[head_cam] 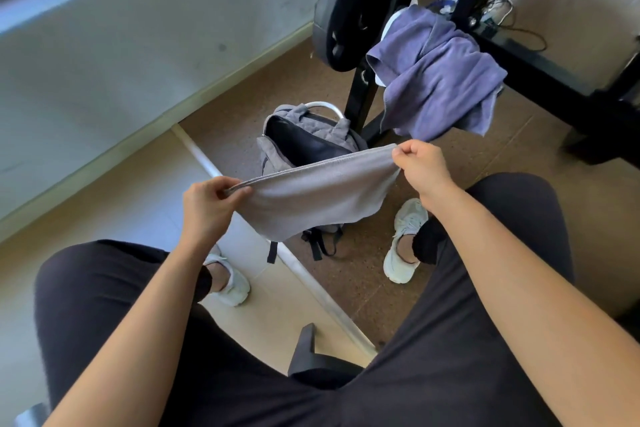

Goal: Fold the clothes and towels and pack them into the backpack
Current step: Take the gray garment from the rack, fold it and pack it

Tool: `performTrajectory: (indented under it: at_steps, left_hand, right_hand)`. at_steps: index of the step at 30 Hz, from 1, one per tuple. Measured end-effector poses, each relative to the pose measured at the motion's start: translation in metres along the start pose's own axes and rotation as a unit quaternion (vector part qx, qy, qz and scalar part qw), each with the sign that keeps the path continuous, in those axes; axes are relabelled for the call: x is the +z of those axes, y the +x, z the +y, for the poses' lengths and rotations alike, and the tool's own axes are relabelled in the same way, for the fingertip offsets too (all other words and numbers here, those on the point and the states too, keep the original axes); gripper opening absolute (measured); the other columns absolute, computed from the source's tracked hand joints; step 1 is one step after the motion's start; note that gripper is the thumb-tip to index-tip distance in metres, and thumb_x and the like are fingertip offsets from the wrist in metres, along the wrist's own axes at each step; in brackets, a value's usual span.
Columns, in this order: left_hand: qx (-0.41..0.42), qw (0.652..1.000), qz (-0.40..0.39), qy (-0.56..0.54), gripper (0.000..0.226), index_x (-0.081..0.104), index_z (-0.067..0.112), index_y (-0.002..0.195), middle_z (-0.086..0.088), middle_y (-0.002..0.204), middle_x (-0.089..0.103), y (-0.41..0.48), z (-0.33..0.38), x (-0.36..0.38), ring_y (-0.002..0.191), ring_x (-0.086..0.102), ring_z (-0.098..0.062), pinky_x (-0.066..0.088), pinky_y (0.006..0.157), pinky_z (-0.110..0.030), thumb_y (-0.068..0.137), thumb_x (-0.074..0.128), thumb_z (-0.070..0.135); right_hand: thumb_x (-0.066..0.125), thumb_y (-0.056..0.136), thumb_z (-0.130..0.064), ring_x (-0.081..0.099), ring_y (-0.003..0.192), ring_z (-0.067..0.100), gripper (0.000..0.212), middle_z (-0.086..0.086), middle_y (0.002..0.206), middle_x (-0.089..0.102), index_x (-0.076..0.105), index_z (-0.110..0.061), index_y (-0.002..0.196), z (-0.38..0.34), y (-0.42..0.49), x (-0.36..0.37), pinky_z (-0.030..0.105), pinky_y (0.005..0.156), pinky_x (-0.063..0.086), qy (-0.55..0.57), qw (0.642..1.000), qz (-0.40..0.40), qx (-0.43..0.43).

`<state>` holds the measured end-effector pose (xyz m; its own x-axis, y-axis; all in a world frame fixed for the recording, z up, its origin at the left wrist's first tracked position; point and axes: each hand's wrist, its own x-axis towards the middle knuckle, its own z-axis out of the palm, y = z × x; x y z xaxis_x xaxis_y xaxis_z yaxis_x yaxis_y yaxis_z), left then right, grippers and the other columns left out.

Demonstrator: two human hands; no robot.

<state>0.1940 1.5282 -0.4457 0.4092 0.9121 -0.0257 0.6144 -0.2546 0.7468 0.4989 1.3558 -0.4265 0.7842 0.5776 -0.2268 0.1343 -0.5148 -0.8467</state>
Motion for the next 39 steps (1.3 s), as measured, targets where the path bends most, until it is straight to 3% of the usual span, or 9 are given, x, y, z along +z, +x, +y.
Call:
performTrajectory:
  at_steps: [3,6,8,13,17,23,28,33,39]
  left_hand:
    - [-0.02,0.993,0.057,-0.098,0.019,0.066,0.024,0.077,0.005,0.067,0.06,-0.003,0.002,-0.003,0.054,0.049,0.001,0.039,0.057,-0.02,0.091,0.078,0.024]
    - [-0.018,0.992,-0.014,-0.123,0.026,0.06,0.027,0.074,0.007,0.061,0.058,-0.002,-0.003,-0.009,0.05,0.048,0.0,0.039,0.051,-0.02,0.093,0.076,0.021]
    - [-0.026,0.994,-0.065,-0.079,0.023,0.064,0.028,0.073,0.012,0.061,0.061,0.0,-0.013,-0.01,0.055,0.053,-0.005,0.043,0.054,-0.028,0.09,0.079,0.027]
    - [-0.057,0.995,0.009,-0.086,0.022,0.063,0.026,0.075,0.001,0.07,0.064,-0.001,-0.017,-0.01,0.068,0.057,-0.019,0.045,0.067,-0.036,0.09,0.078,0.025]
    - [-0.067,0.995,0.013,-0.07,0.02,0.063,0.021,0.077,0.002,0.072,0.065,-0.006,-0.013,-0.009,0.069,0.058,-0.017,0.047,0.067,-0.033,0.092,0.077,0.021]
    - [-0.107,0.988,-0.045,-0.102,0.021,0.064,0.022,0.076,-0.009,0.067,0.065,-0.008,-0.013,-0.013,0.059,0.061,-0.025,0.061,0.062,-0.054,0.086,0.079,0.032]
    - [-0.133,0.977,-0.053,-0.159,0.025,0.058,0.012,0.079,-0.008,0.074,0.06,-0.014,0.002,-0.008,0.064,0.063,-0.024,0.059,0.053,-0.032,0.097,0.071,0.024]
    - [-0.173,0.945,-0.109,-0.256,0.026,0.053,0.016,0.078,-0.006,0.07,0.056,-0.021,0.018,-0.001,0.059,0.062,-0.021,0.06,0.056,-0.034,0.099,0.067,0.025]
    - [-0.17,0.902,-0.195,-0.345,0.025,0.053,0.016,0.078,-0.003,0.065,0.061,-0.039,0.05,0.018,0.058,0.066,-0.017,0.059,0.058,-0.028,0.1,0.065,0.02]
  right_hand:
    - [0.059,0.097,-0.013,0.053,0.082,0.018,0.015,0.006,0.086,0.062,0.068,-0.013,0.085,0.003,-0.001,-0.005,0.035,0.073,0.044,-0.058,0.99,-0.131,0.001]
    - [0.061,0.096,-0.015,0.051,0.08,0.018,0.02,0.001,0.08,0.06,0.068,-0.018,0.078,0.008,-0.007,-0.009,0.034,0.073,0.042,-0.125,0.951,-0.283,0.025]
    - [0.06,0.096,-0.013,0.054,0.08,0.017,0.021,0.001,0.082,0.062,0.067,-0.021,0.078,0.009,-0.008,-0.006,0.031,0.071,0.046,-0.141,0.957,-0.254,0.02]
    - [0.058,0.099,-0.018,0.058,0.082,0.018,0.015,0.001,0.084,0.064,0.066,-0.02,0.087,0.01,-0.003,0.002,0.037,0.078,0.049,-0.051,0.993,-0.108,-0.016]
    - [0.058,0.099,-0.02,0.06,0.087,0.023,0.013,0.008,0.093,0.068,0.068,-0.012,0.095,0.011,-0.007,0.006,0.041,0.081,0.052,-0.071,0.991,-0.117,-0.012]
    - [0.057,0.099,-0.016,0.054,0.084,0.015,0.013,0.005,0.091,0.063,0.067,-0.012,0.091,0.012,-0.008,0.004,0.026,0.067,0.044,-0.091,0.985,-0.145,0.009]
    - [0.056,0.101,-0.018,0.063,0.091,0.023,0.016,0.01,0.096,0.066,0.067,-0.009,0.093,0.011,-0.009,0.009,0.037,0.074,0.059,0.036,0.986,-0.153,0.053]
    - [0.062,0.098,-0.014,0.063,0.077,0.016,0.014,0.002,0.08,0.066,0.064,-0.015,0.085,-0.003,-0.026,0.022,0.032,0.067,0.055,0.152,0.976,-0.15,0.036]
    - [0.071,0.092,-0.007,0.058,0.071,0.004,0.004,-0.001,0.075,0.064,0.069,-0.009,0.089,-0.017,-0.057,0.041,0.019,0.067,0.05,0.138,0.963,-0.214,-0.085]
